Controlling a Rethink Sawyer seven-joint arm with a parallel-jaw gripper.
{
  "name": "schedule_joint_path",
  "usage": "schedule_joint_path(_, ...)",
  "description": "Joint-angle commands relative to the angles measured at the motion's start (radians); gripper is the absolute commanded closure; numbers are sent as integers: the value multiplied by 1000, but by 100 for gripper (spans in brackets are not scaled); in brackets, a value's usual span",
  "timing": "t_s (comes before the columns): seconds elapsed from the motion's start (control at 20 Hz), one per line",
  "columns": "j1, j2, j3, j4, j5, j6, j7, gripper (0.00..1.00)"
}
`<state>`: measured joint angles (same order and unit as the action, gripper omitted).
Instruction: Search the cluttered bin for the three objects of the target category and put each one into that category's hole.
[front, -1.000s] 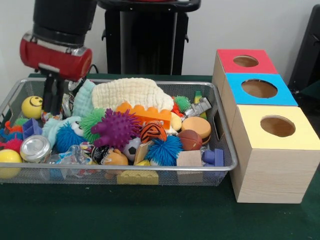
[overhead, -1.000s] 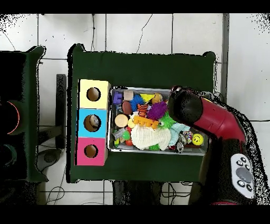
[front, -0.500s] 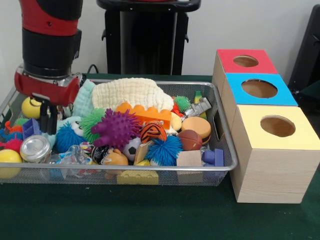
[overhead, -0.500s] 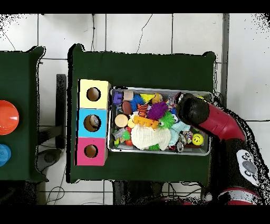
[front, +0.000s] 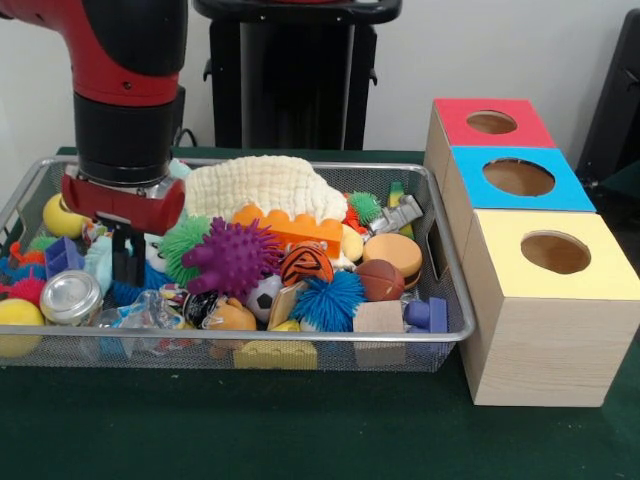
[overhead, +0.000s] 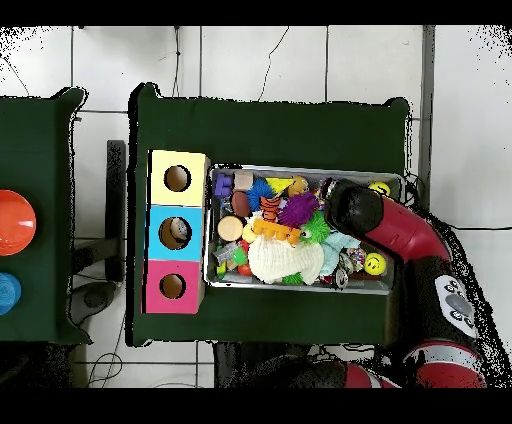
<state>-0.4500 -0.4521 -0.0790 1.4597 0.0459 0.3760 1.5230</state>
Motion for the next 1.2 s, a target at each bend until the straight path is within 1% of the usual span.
schedule_joint_path(0.05, 13, 16, 104, 48, 37, -5, 174, 100)
schedule_joint_path(0.35, 41, 7, 85, 7, 33, 31, 169, 100)
schedule_joint_path(0.5, 37, 9, 95, 1, 32, 17, 161, 100)
schedule_joint_path(0.7, 52, 5, 75, -1, 31, 25, 171, 100)
schedule_joint_path(0.8, 51, 7, 78, -7, 22, 24, 156, 100)
schedule_joint_path(0.85, 59, 15, 65, -25, 23, 52, 153, 0)
schedule_joint_path(1.0, 71, 22, 49, -43, 13, 64, 148, 0)
schedule_joint_path(1.1, 52, 18, 80, -31, 11, 28, 132, 0)
schedule_joint_path(1.2, 56, 27, 75, -42, 17, 54, 135, 0)
